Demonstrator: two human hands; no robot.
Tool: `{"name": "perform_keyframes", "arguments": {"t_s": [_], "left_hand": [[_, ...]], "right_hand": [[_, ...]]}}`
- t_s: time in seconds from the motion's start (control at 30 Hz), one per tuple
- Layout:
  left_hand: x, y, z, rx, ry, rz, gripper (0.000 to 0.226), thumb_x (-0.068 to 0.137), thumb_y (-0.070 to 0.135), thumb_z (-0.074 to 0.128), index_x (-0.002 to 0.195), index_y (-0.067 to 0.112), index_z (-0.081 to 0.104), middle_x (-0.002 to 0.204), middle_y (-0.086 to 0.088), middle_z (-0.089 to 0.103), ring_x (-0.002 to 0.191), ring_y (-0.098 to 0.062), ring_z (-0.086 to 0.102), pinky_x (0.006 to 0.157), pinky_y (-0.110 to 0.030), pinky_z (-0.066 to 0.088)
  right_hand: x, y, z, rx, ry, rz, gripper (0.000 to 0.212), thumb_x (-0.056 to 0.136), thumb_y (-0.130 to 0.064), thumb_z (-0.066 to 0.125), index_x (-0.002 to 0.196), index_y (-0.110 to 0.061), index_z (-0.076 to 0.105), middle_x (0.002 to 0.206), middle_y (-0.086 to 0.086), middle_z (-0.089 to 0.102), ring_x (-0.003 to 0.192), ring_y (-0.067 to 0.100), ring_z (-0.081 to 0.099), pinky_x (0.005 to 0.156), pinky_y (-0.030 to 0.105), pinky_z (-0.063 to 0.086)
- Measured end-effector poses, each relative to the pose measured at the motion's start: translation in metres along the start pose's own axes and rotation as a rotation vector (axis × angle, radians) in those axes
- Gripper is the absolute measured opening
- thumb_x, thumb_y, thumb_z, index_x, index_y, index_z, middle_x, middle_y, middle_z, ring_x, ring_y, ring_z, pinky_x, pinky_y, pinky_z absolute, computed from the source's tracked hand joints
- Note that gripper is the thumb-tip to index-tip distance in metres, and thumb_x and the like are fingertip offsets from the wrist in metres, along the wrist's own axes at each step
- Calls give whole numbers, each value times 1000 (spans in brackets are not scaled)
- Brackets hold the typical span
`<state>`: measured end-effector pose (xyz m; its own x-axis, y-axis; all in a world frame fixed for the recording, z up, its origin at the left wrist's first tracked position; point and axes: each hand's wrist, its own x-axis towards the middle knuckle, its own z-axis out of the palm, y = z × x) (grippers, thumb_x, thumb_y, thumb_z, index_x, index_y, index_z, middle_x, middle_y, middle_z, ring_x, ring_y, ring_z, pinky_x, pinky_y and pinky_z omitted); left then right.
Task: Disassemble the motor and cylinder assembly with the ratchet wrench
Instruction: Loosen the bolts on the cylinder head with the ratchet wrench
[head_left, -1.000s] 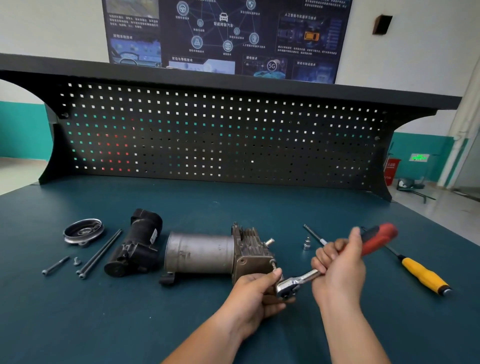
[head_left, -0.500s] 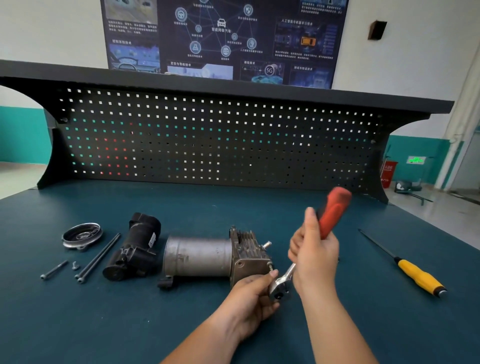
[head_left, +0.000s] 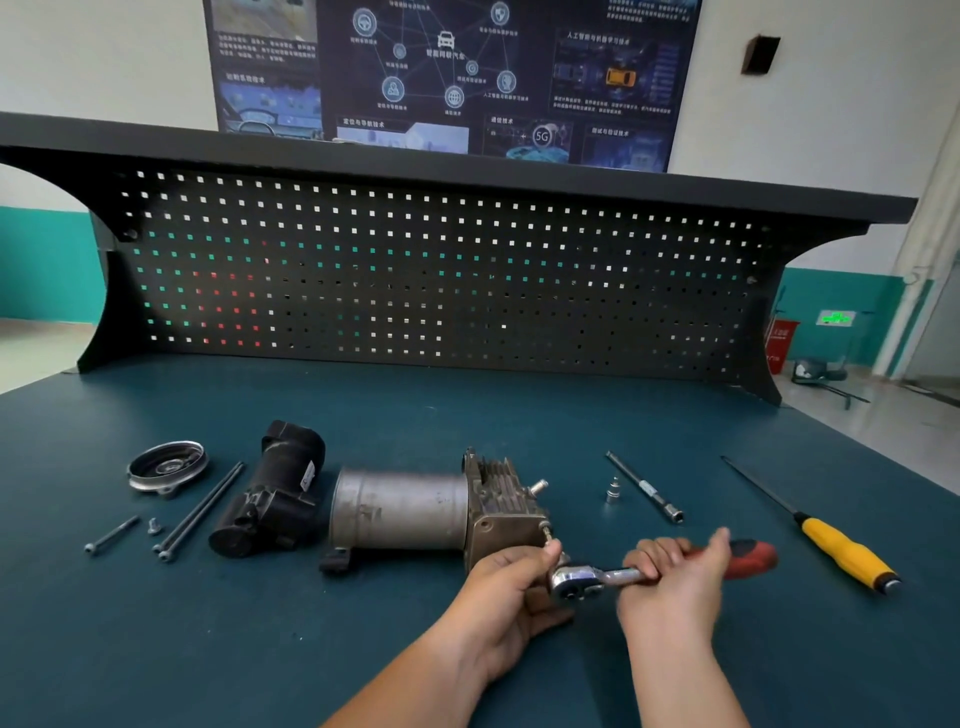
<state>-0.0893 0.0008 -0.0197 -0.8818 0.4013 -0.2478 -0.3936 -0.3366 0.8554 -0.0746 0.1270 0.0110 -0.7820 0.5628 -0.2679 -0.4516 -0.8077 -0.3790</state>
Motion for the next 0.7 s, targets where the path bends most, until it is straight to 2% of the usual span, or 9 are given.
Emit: {"name": "perform_keyframes", "arguments": {"t_s": [0.13, 0.2, 0.37, 0.47, 0.6, 0.7], "left_hand": [[0, 1, -1, -16, -6, -11, 15, 89, 20, 60, 77, 11, 62, 68, -4, 68, 59, -15, 64, 70, -34, 53], [0, 2, -2, -28, -25, -12, 21, 89, 20, 60, 71, 12, 67, 70, -4, 70, 61, -14, 67, 74, -35, 53], [1, 3, -3, -44, -48, -8, 30, 90, 20, 58, 63, 13, 69, 66, -3, 68, 57, -14, 66, 70, -32, 55], [1, 3, -2, -48, -44, -18, 24, 88, 21, 61, 65, 14, 66, 70, -5, 68, 59, -17, 67, 67, -31, 58], [0, 5, -4, -51, -36, -48, 12, 88, 20, 61, 79, 13, 63, 73, -8, 71, 61, -19, 68, 61, -30, 58], [1, 5, -4, -68, -50, -54, 13, 92, 16, 57, 82, 10, 62, 70, -7, 71, 61, -19, 70, 64, -31, 59]], "right_hand": [[-4, 0, 10, -143, -56, -119, 45, 94, -49, 47, 64, -20, 31, 42, -10, 25, 34, 7, 24, 33, 18, 18], [-8, 1, 19, -231, -122, -215, 43, 95, -44, 48, 63, -20, 33, 42, -10, 26, 35, 7, 24, 34, 17, 18], [-20, 9, 38, -475, -303, -365, 39, 96, -34, 51, 65, -18, 35, 41, -12, 30, 33, 3, 26, 33, 14, 20], [-26, 17, 47, -651, -427, -424, 36, 92, -30, 57, 65, -17, 38, 40, -12, 33, 33, 3, 29, 33, 17, 24], [-36, 26, 55, -918, -595, -539, 37, 86, -34, 65, 60, -19, 43, 45, -8, 40, 42, 10, 39, 45, 27, 33], [-44, 36, 58, -1054, -719, -619, 40, 85, -32, 67, 56, -23, 41, 40, -12, 40, 39, 2, 37, 42, 16, 31]]}}
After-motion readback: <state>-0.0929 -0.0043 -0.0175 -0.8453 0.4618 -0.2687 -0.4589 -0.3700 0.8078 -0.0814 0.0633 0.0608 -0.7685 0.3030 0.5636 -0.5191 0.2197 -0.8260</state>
